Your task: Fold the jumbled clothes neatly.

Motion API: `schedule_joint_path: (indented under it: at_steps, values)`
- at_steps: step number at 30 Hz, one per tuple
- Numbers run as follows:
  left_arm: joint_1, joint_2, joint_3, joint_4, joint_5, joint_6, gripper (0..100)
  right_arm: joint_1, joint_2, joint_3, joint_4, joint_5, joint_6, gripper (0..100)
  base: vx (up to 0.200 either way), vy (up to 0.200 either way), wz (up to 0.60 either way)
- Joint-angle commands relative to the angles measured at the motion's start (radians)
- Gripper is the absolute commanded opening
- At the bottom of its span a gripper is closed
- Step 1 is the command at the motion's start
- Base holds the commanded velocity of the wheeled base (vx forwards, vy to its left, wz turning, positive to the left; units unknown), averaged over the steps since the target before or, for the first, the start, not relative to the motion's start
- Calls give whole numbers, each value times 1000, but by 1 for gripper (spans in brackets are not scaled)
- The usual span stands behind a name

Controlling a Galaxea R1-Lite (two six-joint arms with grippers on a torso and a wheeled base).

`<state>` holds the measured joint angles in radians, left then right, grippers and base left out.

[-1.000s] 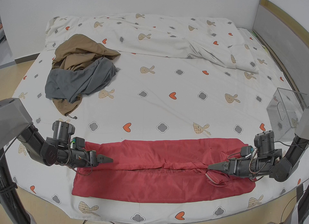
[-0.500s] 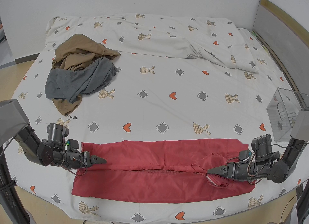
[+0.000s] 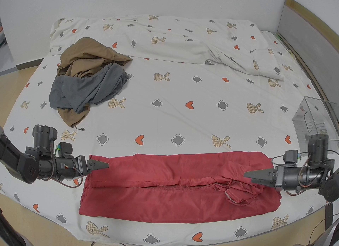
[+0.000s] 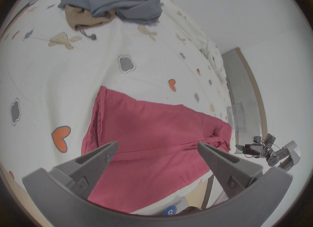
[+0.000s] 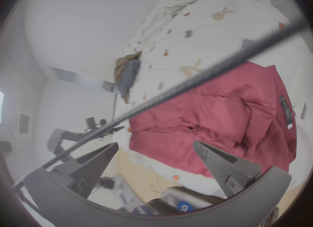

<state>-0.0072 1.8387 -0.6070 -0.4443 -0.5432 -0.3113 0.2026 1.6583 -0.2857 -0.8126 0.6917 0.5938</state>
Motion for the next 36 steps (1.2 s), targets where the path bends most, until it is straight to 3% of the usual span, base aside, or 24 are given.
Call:
schedule_joint_path:
  at_steps: [1, 3, 4, 6, 7, 8, 10, 11, 24, 36]
  values:
    - [82, -151, 73, -2, -34, -22, 100, -270, -380, 66, 66, 302, 147, 100, 0, 0, 0]
    - [136, -41, 64, -14, -38, 54, 100, -397, -385, 80, 78, 411, 165, 100, 0, 0, 0]
    - [148, -18, 59, -16, -44, 78, 100, -423, -384, 86, 78, 437, 165, 100, 0, 0, 0]
    - [216, 113, 52, -42, -144, 235, 100, -562, -384, 117, 78, 594, 162, 100, 0, 0, 0]
    - [236, 136, 52, -47, -184, 270, 100, -591, -384, 128, 78, 629, 161, 100, 0, 0, 0]
    - [280, 185, 52, -51, -276, 354, 100, -660, -384, 151, 76, 706, 159, 100, 0, 0, 0]
    - [303, 208, 50, -50, -313, 400, 100, -695, -384, 165, 75, 738, 159, 100, 0, 0, 0]
    - [331, 249, 52, -53, -330, 471, 100, -746, -384, 181, 73, 779, 156, 100, 0, 0, 0]
    - [336, 254, 56, -96, -330, 474, 100, -785, -370, 229, 75, 784, 110, 100, 0, 0, 0]
    - [274, 303, 53, -133, -319, 442, 100, -828, -377, 232, 75, 786, 110, 100, 0, 0, 0]
